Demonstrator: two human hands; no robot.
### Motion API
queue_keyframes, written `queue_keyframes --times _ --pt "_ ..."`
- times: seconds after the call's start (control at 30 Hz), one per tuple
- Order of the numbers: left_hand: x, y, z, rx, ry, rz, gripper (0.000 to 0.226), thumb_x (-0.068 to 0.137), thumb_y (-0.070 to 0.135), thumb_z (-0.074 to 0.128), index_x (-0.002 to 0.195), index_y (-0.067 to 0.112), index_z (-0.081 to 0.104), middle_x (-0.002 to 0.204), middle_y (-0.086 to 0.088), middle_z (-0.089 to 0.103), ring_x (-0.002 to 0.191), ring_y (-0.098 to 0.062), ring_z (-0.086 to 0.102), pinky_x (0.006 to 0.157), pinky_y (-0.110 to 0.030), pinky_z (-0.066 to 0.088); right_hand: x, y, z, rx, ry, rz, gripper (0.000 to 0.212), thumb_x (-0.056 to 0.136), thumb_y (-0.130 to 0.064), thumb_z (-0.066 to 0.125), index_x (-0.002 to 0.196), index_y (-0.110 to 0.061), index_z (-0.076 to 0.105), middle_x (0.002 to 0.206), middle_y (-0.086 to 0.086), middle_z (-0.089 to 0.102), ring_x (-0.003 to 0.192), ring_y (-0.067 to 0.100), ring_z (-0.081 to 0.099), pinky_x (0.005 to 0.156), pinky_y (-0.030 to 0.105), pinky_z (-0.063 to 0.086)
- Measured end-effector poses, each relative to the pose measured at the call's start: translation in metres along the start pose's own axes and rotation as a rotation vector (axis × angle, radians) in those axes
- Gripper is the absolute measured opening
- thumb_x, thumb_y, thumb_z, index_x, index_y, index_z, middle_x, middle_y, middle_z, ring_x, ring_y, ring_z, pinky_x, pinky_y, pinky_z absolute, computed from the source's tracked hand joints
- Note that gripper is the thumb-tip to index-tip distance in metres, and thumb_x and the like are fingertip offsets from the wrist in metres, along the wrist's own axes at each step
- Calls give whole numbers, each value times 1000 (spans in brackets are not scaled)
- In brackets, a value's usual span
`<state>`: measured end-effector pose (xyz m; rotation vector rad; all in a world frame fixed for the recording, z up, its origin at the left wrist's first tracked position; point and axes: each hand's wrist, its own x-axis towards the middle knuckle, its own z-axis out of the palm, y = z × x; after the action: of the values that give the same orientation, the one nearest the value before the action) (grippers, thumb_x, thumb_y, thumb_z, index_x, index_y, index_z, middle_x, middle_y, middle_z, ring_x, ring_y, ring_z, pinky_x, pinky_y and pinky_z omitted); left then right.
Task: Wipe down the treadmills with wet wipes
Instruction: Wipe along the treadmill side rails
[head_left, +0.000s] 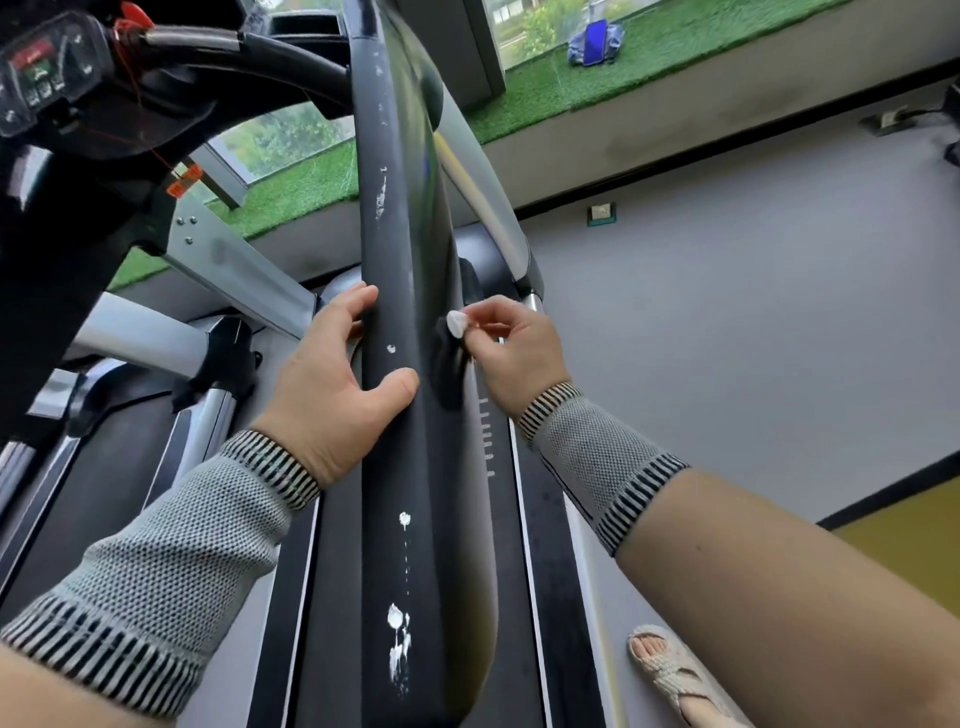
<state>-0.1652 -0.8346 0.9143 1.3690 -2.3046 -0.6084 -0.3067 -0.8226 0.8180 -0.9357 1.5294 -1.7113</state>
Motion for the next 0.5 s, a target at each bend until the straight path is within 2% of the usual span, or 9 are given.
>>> queue_keyframes --times 0.07,0.13,0.23,0.3,0.37,0.43,0.5 --pt "0 1 0 -7 -5 -11 85 65 38 60 144 18 36 132 17 41 112 13 38 108 -36 39 3 6 4 70 23 65 23 84 -14 69 68 -28 62 70 0 63 63 10 56 68 29 51" --pt "-1 1 -1 -2 -12 -10 90 62 46 59 144 20 36 132 15 42 114 10 40 108 -37 40 -19 15 -1 76 8 114 24 85 -11 68 69 -28 62 70 0 63 64 9 56 68 30 51" --pt "-1 -1 -2 -7 -8 -9 97 56 57 53 144 21 35 133 16 42 115 7 41 107 -37 41 -45 22 -8 97 -48 153 24 85 -9 68 69 -26 61 69 -6 63 65 8 58 72 30 52" --pt "-1 -2 -1 -11 -10 -17 99 53 59 51 144 22 35 133 15 42 114 7 42 107 -35 40 -26 20 -5 86 -30 160 25 85 -12 68 67 -27 59 65 -9 61 62 7 57 71 29 52" --pt "-1 -1 -1 -22 -14 -26 99 53 59 52 144 23 35 134 14 44 108 16 43 107 -32 39 5 15 3 49 5 161 27 85 -13 67 65 -28 58 63 -12 60 60 5 56 73 28 52" --pt "-1 -1 0 -36 -15 -31 96 56 55 56 144 23 35 133 14 45 103 25 41 107 -31 40 33 16 10 68 31 200 25 84 -14 68 65 -27 58 62 -10 60 60 8 56 76 35 56" --pt "-2 -1 0 -39 -9 -38 96 56 55 56 144 23 35 132 16 43 106 16 44 107 -34 40 42 25 14 100 23 272 23 83 -14 67 65 -25 60 62 -7 60 62 14 57 79 46 56"
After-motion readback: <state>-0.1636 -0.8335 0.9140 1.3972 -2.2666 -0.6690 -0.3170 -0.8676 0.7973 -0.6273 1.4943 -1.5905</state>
